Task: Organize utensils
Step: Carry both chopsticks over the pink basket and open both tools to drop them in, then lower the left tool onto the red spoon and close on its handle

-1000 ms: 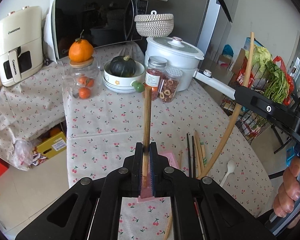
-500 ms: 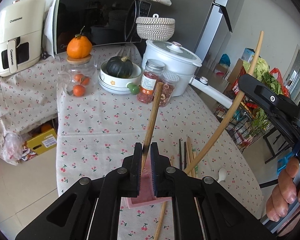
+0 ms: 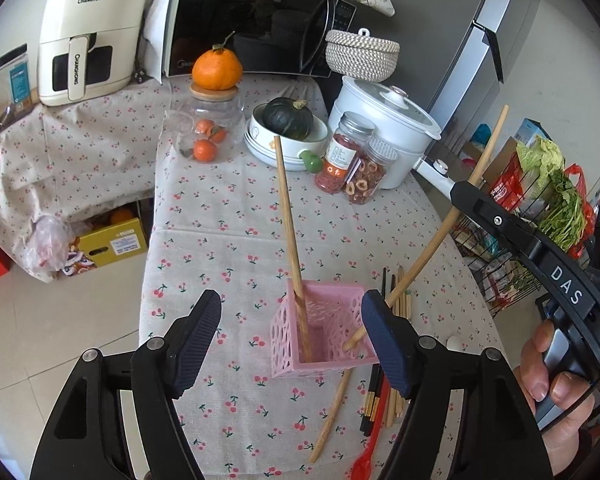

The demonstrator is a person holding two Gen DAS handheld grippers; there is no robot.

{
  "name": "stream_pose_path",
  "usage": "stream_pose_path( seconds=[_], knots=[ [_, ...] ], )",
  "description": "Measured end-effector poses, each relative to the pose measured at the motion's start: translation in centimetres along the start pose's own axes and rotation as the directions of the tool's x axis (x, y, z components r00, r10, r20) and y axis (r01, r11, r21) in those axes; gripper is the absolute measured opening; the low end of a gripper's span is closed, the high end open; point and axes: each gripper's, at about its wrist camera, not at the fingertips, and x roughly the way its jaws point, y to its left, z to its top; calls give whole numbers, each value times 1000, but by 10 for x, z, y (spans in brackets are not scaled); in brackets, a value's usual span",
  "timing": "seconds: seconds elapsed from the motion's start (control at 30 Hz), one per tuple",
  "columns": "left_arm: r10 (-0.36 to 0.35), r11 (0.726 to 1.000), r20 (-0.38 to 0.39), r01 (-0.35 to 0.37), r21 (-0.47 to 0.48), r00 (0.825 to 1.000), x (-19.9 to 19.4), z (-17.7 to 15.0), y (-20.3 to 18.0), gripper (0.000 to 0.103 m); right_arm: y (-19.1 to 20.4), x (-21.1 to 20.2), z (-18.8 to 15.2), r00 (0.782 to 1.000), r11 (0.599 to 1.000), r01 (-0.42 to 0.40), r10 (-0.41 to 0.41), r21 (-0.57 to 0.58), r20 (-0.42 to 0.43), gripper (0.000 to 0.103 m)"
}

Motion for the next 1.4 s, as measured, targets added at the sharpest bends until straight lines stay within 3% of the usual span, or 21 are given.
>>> stream_pose_path(
  seconds=[0.3, 0.33, 0.4, 0.43, 0.47, 0.67, 0.83, 1.1, 1.3, 1.4],
  knots=[
    [37, 999, -18, -37, -2, 999, 2, -7, 4, 80, -2, 14, -14, 999, 999, 27, -28, -22, -44, 8],
    [37, 999, -21, -37, 4, 999, 2, -8, 4, 81, -2, 14, -14, 999, 1000, 25, -26, -16, -43, 12],
    [45, 999, -22, -45, 16, 999, 1, -10, 2, 83, -5, 14, -15, 998, 1000, 25, -25, -3, -55, 36],
    [47, 999, -22, -46, 21, 999, 0, -11, 2, 84, -6, 12, -14, 998, 1000, 22, -22, 7, -56, 58],
    [48, 999, -23, -47, 23, 999, 0, -12, 2, 85, -7, 9, -14, 999, 1000, 17, -16, 19, -48, 71],
    [41, 999, -59, -39, 29, 997, 1, -24, 1, 87, -10, -19, -6, 1000, 1000, 16, -16, 1, 2, 92],
    [36, 999, -121, -31, 42, 992, 12, -40, 0, 88, -22, -40, -10, 998, 997, 65, -66, -34, -1, 96],
    [7, 998, -222, 8, 66, 975, 36, -70, -11, 87, -64, -54, -33, 976, 981, 182, -188, -63, -110, 97],
    [-19, 991, -292, 57, 121, 956, 54, -94, -33, 87, -94, -57, -52, 937, 958, 270, -285, -97, -203, 97],
    [-54, 986, -338, 104, 133, 940, 65, -104, -47, 87, -106, -54, -62, 900, 940, 317, -339, -124, -274, 97]
  ],
)
